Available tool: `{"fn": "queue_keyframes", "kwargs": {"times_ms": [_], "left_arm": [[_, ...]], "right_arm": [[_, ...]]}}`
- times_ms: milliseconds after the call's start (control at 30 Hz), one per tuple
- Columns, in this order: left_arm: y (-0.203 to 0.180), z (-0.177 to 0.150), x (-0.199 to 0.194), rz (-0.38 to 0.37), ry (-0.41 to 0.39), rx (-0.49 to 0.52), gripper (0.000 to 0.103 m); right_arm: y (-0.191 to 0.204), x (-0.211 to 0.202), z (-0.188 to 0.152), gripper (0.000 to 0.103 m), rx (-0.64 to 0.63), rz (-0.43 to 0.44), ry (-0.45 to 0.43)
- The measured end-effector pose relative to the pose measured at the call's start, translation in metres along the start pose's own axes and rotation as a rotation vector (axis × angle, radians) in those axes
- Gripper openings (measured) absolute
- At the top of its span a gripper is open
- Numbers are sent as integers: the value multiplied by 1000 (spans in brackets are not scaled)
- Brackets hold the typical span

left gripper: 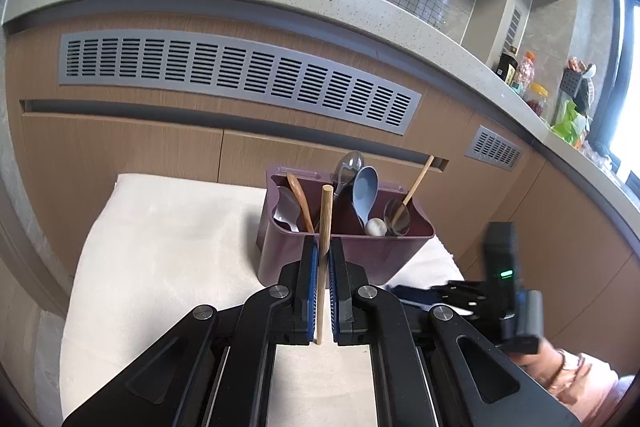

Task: Organize utensils
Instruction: 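Carry the spoon over the caddy with the right tool while the left tool holds the chopstick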

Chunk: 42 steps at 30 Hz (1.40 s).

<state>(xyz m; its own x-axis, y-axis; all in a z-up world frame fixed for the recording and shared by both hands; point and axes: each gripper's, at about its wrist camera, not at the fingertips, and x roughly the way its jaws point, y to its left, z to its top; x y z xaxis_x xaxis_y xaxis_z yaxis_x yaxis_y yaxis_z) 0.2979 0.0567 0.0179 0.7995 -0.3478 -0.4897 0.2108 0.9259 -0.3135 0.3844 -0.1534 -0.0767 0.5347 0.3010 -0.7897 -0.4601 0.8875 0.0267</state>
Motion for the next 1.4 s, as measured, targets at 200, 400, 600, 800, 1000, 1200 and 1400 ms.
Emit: {"fn": "queue_keyframes", "kwargs": {"times_ms": [200, 400, 600, 800, 1000, 1200, 1400], "left_arm": [[-15, 5, -11, -12, -17, 16, 5], [-44, 40, -38, -54, -98, 76, 5], [-87, 118, -78, -60, -291, 225, 5], [-92, 148, -67, -22, -320, 280, 5], [-66, 138, -21, -25, -257, 221, 5], [-49, 130, 10, -26, -208, 191, 5], [-24, 115, 47, -16, -20, 114, 7]], "right_arm": [[-4, -65, -15, 25, 72, 39, -123], [-1, -155, -1, 25, 71, 68, -304], [21, -247, 68, 26, -12, -6, -590], [16, -265, 117, 26, -4, -63, -749], [-2, -202, 122, 26, 58, -32, -669], [-22, -144, 123, 26, 99, -13, -565], [-29, -129, 121, 26, 108, -2, -539]]}}
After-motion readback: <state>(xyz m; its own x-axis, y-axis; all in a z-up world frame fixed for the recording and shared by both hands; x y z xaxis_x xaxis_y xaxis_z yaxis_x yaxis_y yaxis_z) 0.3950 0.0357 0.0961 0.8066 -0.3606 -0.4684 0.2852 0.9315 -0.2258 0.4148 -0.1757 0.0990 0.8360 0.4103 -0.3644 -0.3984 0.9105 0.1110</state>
